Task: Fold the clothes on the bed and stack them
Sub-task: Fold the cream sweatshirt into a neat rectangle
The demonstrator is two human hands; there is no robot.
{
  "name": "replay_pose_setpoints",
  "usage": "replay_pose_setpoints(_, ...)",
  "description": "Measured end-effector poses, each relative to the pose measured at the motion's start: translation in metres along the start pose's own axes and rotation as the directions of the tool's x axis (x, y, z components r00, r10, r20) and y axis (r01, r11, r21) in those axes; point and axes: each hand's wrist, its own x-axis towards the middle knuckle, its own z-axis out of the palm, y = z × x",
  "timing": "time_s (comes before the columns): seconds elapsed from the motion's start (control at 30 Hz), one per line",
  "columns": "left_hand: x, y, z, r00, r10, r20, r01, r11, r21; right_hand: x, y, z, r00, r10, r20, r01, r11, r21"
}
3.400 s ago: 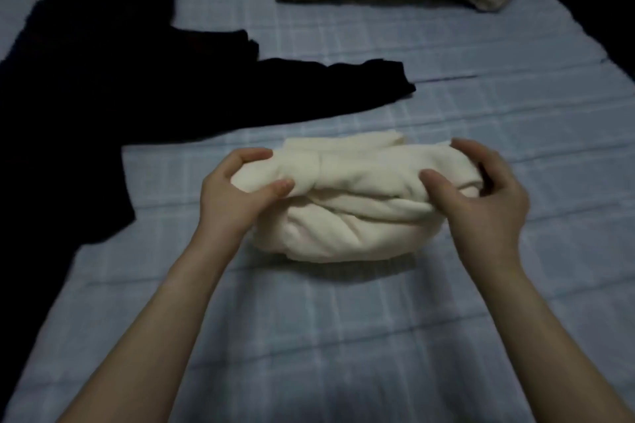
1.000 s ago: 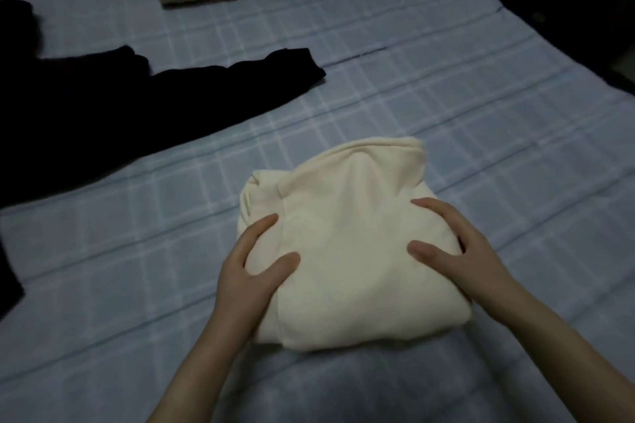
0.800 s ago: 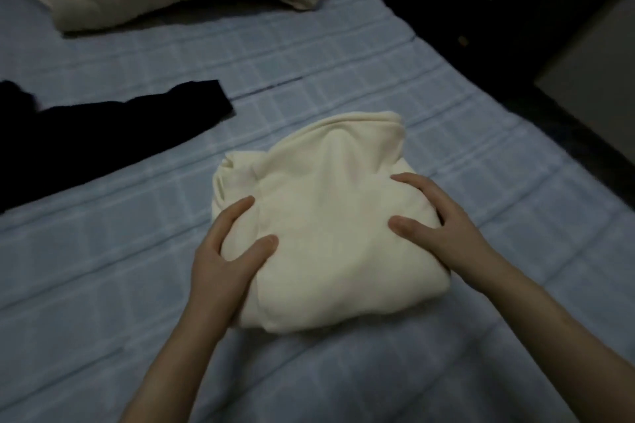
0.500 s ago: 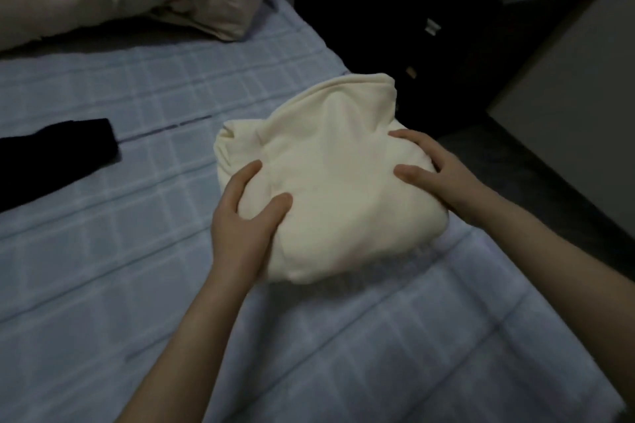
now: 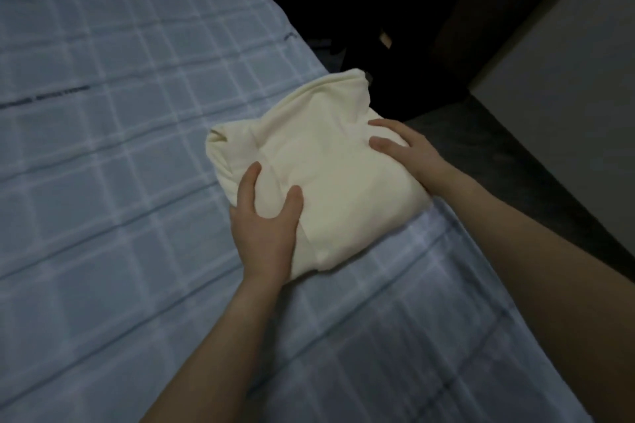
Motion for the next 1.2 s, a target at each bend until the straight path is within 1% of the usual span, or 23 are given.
replay_pose_setpoints(0.07, 0.000, 0.008, -0.001, 0.998, -0.019, 0.052, 0.015, 0.997, 0.071, -0.001, -0.001, 0.000, 1.000, -0.016, -0.011, 0.016, 1.000, -0.006)
replay_pose_setpoints(0.1, -0.001, 0.013, -0.003, 0.996, -0.056, 0.076, 0.045, 0.989, 0.140, -0.002, -0.003, -0.002, 1.000, -0.010, -0.006, 0.010, 1.000, -0.029)
replay_pose_setpoints(0.13, -0.002, 0.019, -0.006, 0.994, -0.072, 0.076, 0.048, 0.960, 0.276, -0.003, -0.008, -0.006, 1.000, 0.002, -0.006, -0.002, 0.997, -0.079)
replay_pose_setpoints(0.17, -0.002, 0.027, -0.009, 0.998, -0.027, 0.057, -0.003, 0.880, 0.474, -0.004, -0.014, -0.011, 1.000, 0.006, -0.025, -0.010, 0.985, -0.171)
replay_pose_setpoints(0.2, -0.001, 0.036, -0.011, 0.994, 0.094, 0.049, -0.103, 0.753, 0.649, -0.007, -0.021, -0.015, 0.997, -0.036, -0.068, 0.013, 0.954, -0.299)
replay_pose_setpoints(0.23, 0.000, 0.046, -0.010, 0.966, 0.244, 0.089, -0.227, 0.627, 0.745, -0.011, -0.029, -0.016, 0.985, -0.140, -0.102, 0.083, 0.898, -0.432)
replay_pose_setpoints(0.27, 0.002, 0.054, -0.005, 0.914, 0.366, 0.174, -0.359, 0.531, 0.768, -0.015, -0.036, -0.012, 0.959, -0.271, -0.087, 0.184, 0.825, -0.535)
replay_pose_setpoints(0.3, 0.004, 0.060, 0.004, 0.859, 0.429, 0.280, -0.474, 0.458, 0.752, -0.021, -0.042, -0.005, 0.931, -0.364, -0.032, 0.275, 0.757, -0.593)
replay_pose_setpoints(0.33, 0.004, 0.063, 0.013, 0.818, 0.432, 0.381, -0.555, 0.412, 0.723, -0.027, -0.044, 0.005, 0.919, -0.393, 0.027, 0.321, 0.707, -0.629)
replay_pose_setpoints(0.37, 0.004, 0.061, 0.021, 0.800, 0.391, 0.456, -0.592, 0.387, 0.707, -0.031, -0.043, 0.017, 0.922, -0.382, 0.059, 0.322, 0.677, -0.661)
replay_pose_setpoints(0.4, 0.007, 0.055, 0.027, 0.801, 0.324, 0.503, -0.597, 0.371, 0.712, -0.034, -0.039, 0.028, 0.930, -0.364, 0.055, 0.298, 0.657, -0.693)
replay_pose_setpoints(0.47, 0.018, 0.035, 0.029, 0.835, 0.220, 0.505, -0.551, 0.351, 0.757, -0.029, -0.029, 0.047, 0.931, -0.364, 0.008, 0.248, 0.619, -0.745)
replay_pose_setpoints(0.53, 0.029, 0.017, 0.027, 0.852, 0.226, 0.472, -0.523, 0.346, 0.779, -0.020, -0.019, 0.061, 0.921, -0.390, -0.018, 0.239, 0.598, -0.765)
replay_pose_setpoints(0.6, 0.037, 0.005, 0.029, 0.852, 0.268, 0.449, -0.522, 0.364, 0.772, -0.012, -0.013, 0.070, 0.909, -0.414, -0.046, 0.244, 0.619, -0.746)
replay_pose_setpoints(0.67, 0.037, 0.001, 0.032, 0.853, 0.275, 0.443, -0.520, 0.376, 0.767, -0.010, -0.009, 0.072, 0.905, -0.421, -0.066, 0.239, 0.629, -0.740)
replay_pose_setpoints(0.73, 0.034, 0.009, 0.031, 0.856, 0.216, 0.469, -0.517, 0.355, 0.779, -0.013, -0.016, 0.067, 0.928, -0.370, -0.036, 0.217, 0.619, -0.754)
replay_pose_setpoints(0.8, 0.033, 0.033, 0.025, 0.851, 0.064, 0.522, -0.509, 0.343, 0.789, -0.019, -0.037, 0.057, 0.967, -0.251, 0.037, 0.191, 0.624, -0.758)
replay_pose_setpoints(0.87, 0.030, 0.062, 0.015, 0.825, -0.058, 0.563, -0.500, 0.393, 0.772, -0.028, -0.064, 0.045, 0.982, -0.164, 0.095, 0.180, 0.644, -0.743)
replay_pose_setpoints(0.9, 0.026, 0.078, 0.005, 0.812, -0.072, 0.579, -0.503, 0.415, 0.758, -0.037, -0.080, 0.038, 0.983, -0.160, 0.090, 0.176, 0.683, -0.709)
replay_pose_setpoints(0.93, 0.019, 0.095, -0.008, 0.807, -0.039, 0.589, -0.521, 0.424, 0.741, -0.050, -0.096, 0.031, 0.979, -0.197, 0.055, 0.183, 0.719, -0.670)
replay_pose_setpoints(1.0, -0.003, 0.135, -0.042, 0.794, 0.107, 0.598, -0.583, 0.412, 0.701, -0.092, -0.135, 0.019, 0.944, -0.327, -0.049, 0.234, 0.768, -0.596)
replay_pose_setpoints(1.1, -0.050, 0.200, -0.105, 0.725, 0.337, 0.601, -0.689, 0.377, 0.619, -0.175, -0.197, 0.013, 0.886, -0.450, -0.109, 0.309, 0.750, -0.585)
replay_pose_setpoints(1.2, -0.105, 0.258, -0.177, 0.647, 0.505, 0.571, -0.758, 0.345, 0.554, -0.266, -0.251, 0.020, 0.868, -0.475, -0.145, 0.311, 0.748, -0.586)
